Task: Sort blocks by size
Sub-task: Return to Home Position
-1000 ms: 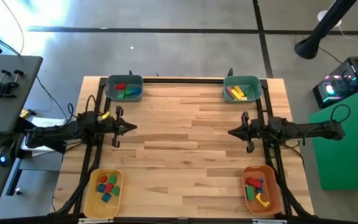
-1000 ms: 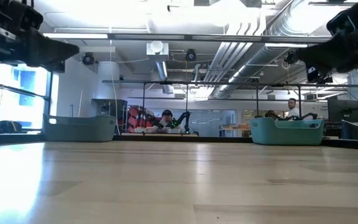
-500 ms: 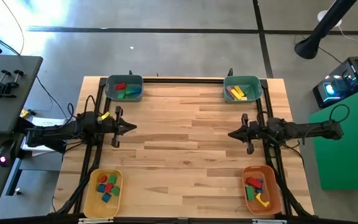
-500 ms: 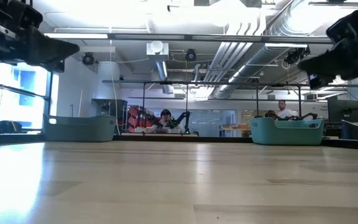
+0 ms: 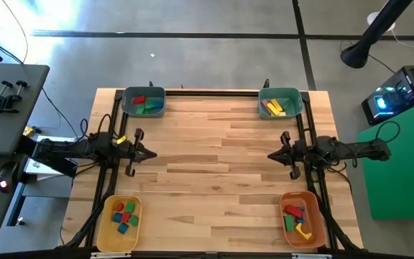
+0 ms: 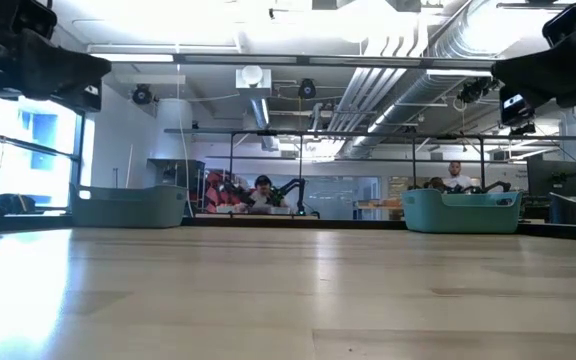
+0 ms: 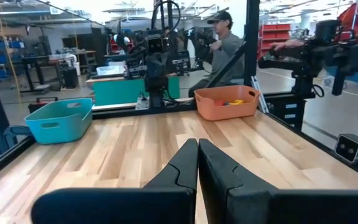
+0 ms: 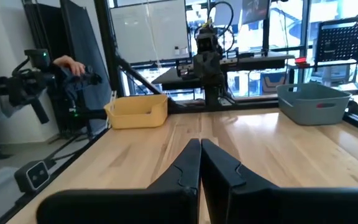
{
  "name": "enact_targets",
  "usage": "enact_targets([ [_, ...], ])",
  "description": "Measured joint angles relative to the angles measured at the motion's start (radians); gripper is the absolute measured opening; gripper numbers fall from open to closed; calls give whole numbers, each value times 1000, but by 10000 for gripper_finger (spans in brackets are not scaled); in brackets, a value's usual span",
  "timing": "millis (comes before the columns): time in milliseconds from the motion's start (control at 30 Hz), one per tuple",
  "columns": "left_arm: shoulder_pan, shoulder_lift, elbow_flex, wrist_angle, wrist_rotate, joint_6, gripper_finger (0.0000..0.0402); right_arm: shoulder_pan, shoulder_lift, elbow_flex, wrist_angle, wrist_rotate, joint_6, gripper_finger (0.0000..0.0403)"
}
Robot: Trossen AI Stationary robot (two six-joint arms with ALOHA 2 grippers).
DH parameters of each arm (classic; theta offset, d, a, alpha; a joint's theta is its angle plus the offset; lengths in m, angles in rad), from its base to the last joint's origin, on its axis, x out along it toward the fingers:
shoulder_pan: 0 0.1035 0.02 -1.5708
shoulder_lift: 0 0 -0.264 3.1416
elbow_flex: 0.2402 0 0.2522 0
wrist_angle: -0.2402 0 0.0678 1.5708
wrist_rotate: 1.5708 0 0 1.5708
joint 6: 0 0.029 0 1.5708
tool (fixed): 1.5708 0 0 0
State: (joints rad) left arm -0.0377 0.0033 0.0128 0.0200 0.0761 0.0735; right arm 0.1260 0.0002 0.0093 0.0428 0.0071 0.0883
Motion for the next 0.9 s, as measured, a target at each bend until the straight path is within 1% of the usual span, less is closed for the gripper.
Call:
enact_targets([
  [700, -4, 0, 0, -1, -1, 0, 1, -2, 6, 0, -28, 0, -7, 2],
  [767, -4, 0, 0, -1, -1, -1, 1, -2, 6, 0, -28, 1, -63, 2],
  [900, -4, 0, 0, -1, -1, -1, 1, -2, 7, 0, -29, 1, -231, 2],
])
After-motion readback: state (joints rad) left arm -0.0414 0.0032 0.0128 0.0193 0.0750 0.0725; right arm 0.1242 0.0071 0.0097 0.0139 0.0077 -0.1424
